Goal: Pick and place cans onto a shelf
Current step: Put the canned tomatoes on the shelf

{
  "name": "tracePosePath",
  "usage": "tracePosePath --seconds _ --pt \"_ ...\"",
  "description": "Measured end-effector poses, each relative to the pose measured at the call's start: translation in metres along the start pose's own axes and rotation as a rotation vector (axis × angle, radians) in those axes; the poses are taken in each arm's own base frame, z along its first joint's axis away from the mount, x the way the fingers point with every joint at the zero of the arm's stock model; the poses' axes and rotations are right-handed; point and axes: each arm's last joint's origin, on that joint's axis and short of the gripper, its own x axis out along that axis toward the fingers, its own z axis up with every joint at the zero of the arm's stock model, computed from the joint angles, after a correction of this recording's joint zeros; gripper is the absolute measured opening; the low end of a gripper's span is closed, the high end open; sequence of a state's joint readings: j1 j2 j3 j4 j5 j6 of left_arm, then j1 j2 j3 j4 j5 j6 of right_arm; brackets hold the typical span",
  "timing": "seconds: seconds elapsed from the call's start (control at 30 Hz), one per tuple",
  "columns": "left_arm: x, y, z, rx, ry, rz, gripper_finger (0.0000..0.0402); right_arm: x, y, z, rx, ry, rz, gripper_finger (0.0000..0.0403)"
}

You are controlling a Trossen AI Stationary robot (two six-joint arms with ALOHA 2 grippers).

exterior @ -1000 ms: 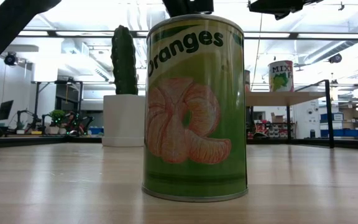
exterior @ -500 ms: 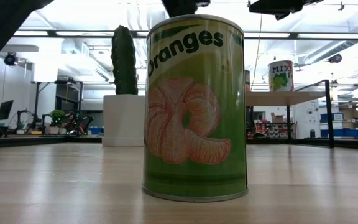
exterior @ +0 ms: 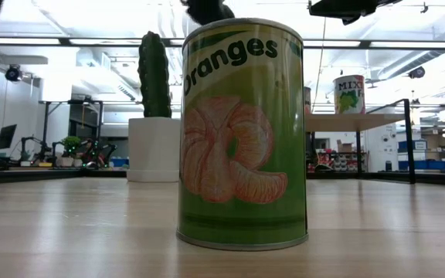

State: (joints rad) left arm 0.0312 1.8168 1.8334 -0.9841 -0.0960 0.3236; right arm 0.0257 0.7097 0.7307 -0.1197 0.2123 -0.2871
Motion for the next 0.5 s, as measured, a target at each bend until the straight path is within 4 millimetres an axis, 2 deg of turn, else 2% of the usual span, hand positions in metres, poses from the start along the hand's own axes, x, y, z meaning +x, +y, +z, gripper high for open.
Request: tracePosePath --seconds 0.1,0.33,0.5 --pt "-0.014 -0.009 -0.019 -0.05 -0.075 0.06 0.0346 0.001 0.0 0.0 0.019 -0.002 -0.001 0.0043" --pt "-0.038 -0.022 -0.067 -0.133 -0.389 0.228 0.0346 0.01 -0.001 0.002 0.09 -0.007 -0.1 0.0043" --pt "-0.037 -0.031 -0.098 -0.175 -0.562 0.323 0.0346 0.026 -0.003 0.009 0.149 0.023 -0.16 0.0043"
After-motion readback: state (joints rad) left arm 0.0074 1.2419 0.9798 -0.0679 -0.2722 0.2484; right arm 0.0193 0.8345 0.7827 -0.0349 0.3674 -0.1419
